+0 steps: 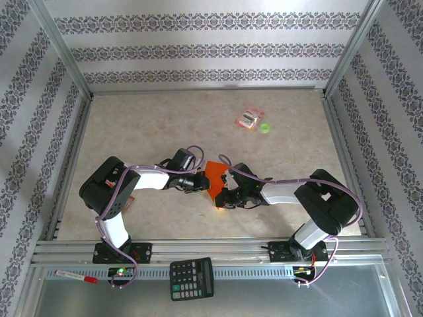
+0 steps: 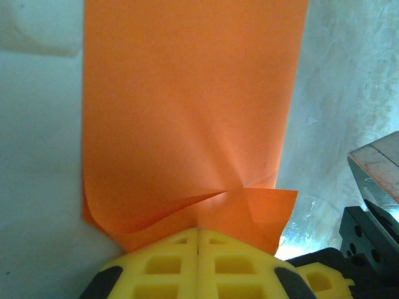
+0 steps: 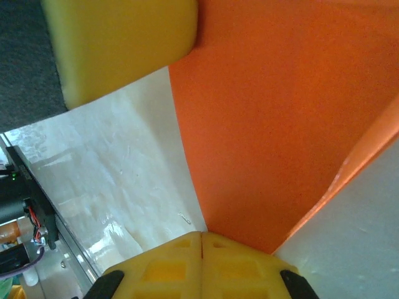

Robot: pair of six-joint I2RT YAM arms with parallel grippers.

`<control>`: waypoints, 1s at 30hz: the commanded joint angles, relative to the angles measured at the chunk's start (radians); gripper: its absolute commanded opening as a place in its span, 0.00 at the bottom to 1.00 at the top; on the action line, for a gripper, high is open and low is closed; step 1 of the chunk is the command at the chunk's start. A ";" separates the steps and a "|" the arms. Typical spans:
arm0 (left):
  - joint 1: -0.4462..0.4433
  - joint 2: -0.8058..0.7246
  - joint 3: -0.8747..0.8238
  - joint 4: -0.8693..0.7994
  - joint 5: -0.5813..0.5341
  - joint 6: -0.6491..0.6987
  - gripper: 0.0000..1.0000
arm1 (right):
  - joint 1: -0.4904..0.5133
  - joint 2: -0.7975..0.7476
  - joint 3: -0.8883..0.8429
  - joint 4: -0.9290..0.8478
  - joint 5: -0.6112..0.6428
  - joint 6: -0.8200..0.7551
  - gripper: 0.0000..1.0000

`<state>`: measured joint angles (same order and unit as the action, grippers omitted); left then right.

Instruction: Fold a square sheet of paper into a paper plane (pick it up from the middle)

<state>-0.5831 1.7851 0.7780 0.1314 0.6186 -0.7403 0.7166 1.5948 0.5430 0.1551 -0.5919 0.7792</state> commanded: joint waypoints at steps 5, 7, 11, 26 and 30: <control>0.008 0.000 -0.003 -0.183 -0.106 0.012 0.00 | -0.007 0.034 -0.056 0.015 0.036 -0.021 0.00; 0.008 -0.024 0.014 -0.192 -0.097 0.007 0.03 | -0.007 0.031 -0.068 0.017 0.039 -0.017 0.00; 0.008 -0.098 0.035 -0.188 -0.059 -0.025 0.14 | -0.009 0.031 -0.086 0.017 0.046 -0.015 0.00; -0.104 -0.181 -0.084 -0.043 -0.013 -0.200 0.00 | -0.011 0.042 -0.098 0.029 0.059 0.011 0.00; -0.112 -0.142 -0.079 -0.022 -0.016 -0.209 0.00 | -0.011 0.050 -0.096 0.027 0.057 0.014 0.00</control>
<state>-0.6868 1.6184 0.6918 0.0738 0.6018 -0.9260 0.7086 1.5906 0.4858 0.2672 -0.6109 0.7910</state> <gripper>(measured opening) 0.049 0.040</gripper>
